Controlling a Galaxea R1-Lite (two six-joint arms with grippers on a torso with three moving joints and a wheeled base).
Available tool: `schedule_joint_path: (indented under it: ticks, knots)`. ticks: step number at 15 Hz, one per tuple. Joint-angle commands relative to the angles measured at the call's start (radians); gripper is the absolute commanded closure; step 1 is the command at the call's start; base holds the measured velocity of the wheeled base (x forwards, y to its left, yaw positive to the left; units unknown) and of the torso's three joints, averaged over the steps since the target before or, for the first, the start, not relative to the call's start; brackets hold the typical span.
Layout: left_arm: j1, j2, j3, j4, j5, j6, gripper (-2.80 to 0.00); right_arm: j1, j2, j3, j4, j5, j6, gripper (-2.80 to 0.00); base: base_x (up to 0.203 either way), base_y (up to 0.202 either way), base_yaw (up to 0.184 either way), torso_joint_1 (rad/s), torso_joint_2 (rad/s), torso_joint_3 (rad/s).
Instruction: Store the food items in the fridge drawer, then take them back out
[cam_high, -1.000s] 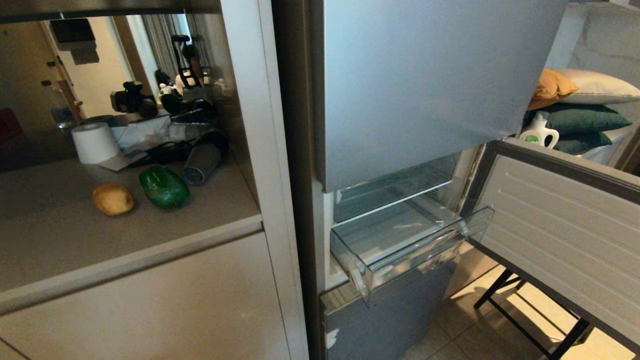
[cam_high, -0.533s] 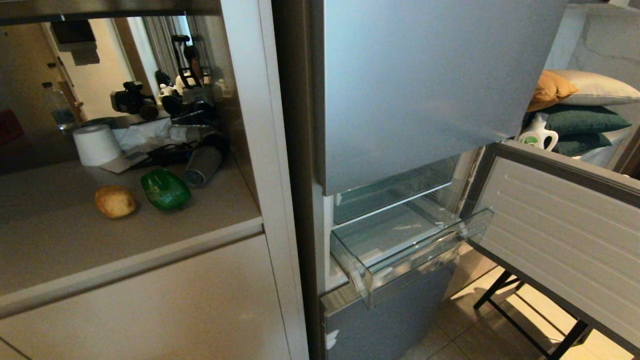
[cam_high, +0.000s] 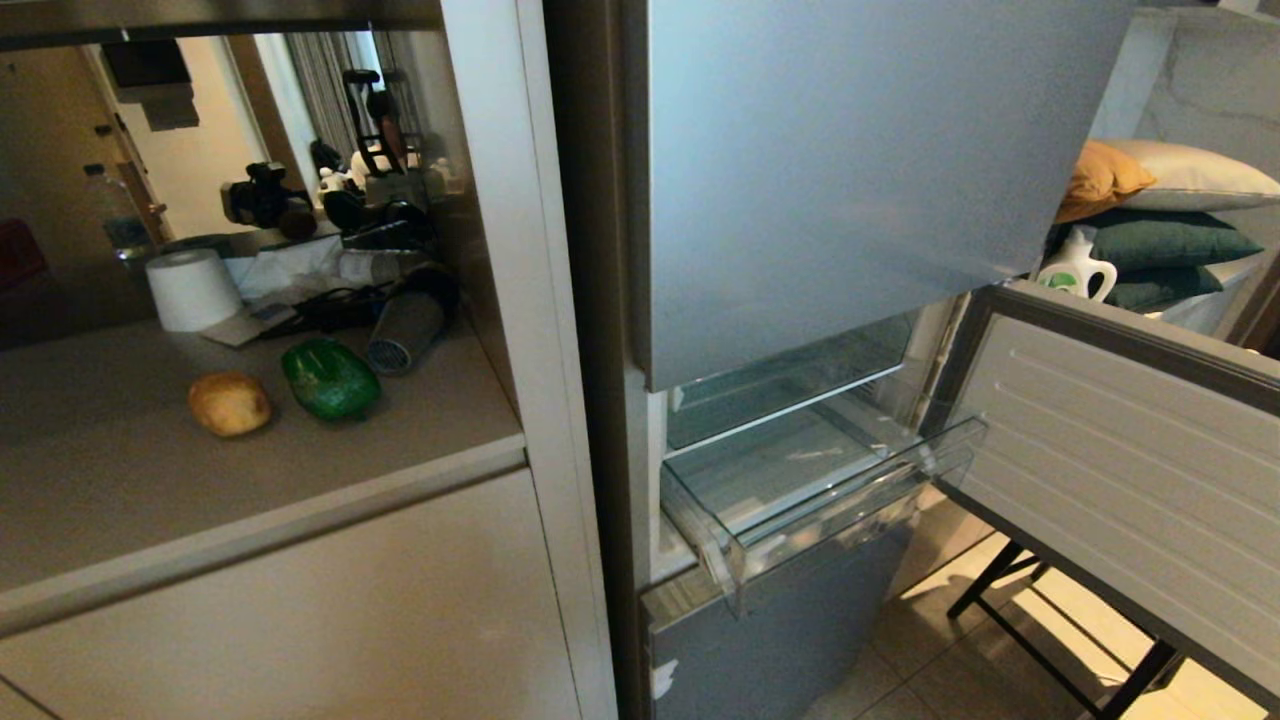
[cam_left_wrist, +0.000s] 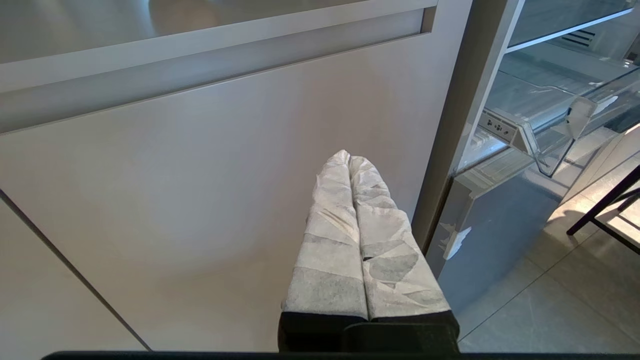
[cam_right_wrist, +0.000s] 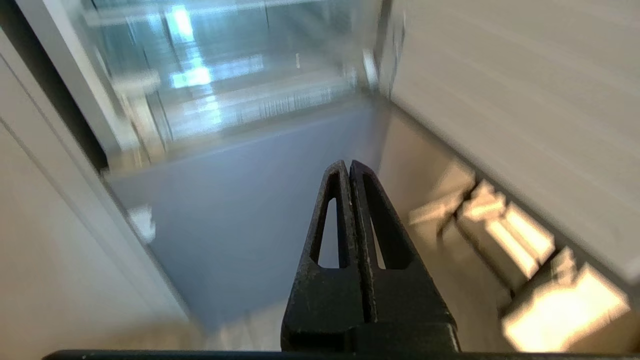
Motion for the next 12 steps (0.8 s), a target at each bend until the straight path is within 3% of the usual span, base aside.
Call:
schedule_joint_path:
  ticks: [1,5,8,12]
  knots:
    - [0.000,0.000,0.011,-0.001,-0.001,0.000,0.00,0.000,0.039,-0.083,0.060,-0.006,0.010,0.00,0.000,0.000,0.000,0.000,0.00,0.000]
    - [0.000,0.000,0.011,-0.001,0.000,0.000,0.00,0.015,0.435,-0.287,0.166,-0.002,0.111,0.00,0.000,0.000,0.000,0.000,0.00,0.000]
    - [0.000,0.000,0.011,-0.001,0.000,0.000,0.00,0.023,0.818,-0.426,0.168,0.063,0.151,0.00,0.000,0.000,0.000,0.000,0.00,0.000]
    - [0.000,0.000,0.011,-0.001,0.000,0.000,0.00,0.027,1.274,-0.530,-0.039,0.123,0.137,0.00,0.000,0.000,0.000,0.000,0.00,0.000]
